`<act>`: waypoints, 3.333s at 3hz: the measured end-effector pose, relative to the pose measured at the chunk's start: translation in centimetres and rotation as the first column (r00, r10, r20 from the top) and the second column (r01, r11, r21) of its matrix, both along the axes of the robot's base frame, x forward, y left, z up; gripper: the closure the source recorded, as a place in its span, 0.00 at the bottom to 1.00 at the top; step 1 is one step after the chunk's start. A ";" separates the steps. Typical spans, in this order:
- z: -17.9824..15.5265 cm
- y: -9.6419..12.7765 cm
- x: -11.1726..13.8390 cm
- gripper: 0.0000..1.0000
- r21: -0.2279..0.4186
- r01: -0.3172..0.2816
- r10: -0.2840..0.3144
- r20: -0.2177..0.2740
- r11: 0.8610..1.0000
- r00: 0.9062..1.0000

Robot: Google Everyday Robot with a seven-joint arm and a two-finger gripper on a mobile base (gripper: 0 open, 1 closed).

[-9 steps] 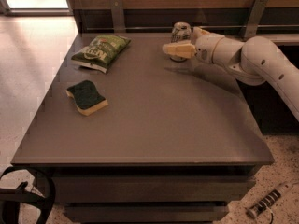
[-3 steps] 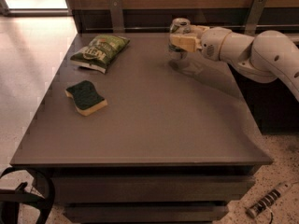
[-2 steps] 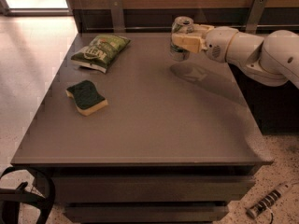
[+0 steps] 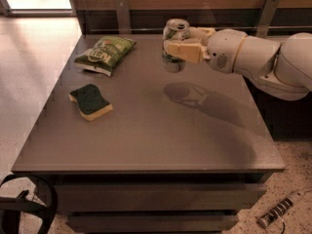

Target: Move 7up can near sponge

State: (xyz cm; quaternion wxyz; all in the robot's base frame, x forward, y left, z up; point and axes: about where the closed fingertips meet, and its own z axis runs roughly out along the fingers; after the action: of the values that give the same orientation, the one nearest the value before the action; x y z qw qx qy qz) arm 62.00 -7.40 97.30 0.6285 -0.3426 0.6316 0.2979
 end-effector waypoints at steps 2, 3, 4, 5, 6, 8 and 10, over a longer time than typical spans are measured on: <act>0.9 5.9 -5.2 1.00 -0.020 -0.206 0.206 0.019 0.978 0.978; -0.2 8.2 -6.7 1.00 -0.020 -0.327 0.327 -0.015 0.945 0.945; -0.3 8.7 -7.4 1.00 -0.023 -0.358 0.358 -0.020 0.933 0.934; -0.3 8.8 -7.4 1.00 -0.024 -0.359 0.359 -0.020 0.933 0.933; -1.8 10.0 -7.9 1.00 -0.086 -0.348 0.342 -0.080 0.933 0.936; -4.8 12.9 -9.7 1.00 -0.034 -0.360 0.356 -0.090 0.932 0.930; -6.9 15.2 -10.9 1.00 0.020 -0.401 0.402 -0.063 0.916 0.914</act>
Offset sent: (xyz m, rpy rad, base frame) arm -0.0814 0.0936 0.0054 -0.0305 -0.0176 0.3730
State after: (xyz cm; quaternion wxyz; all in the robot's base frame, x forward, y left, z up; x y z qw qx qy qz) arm 51.15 7.80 90.44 0.5340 -0.4529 0.5671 0.4338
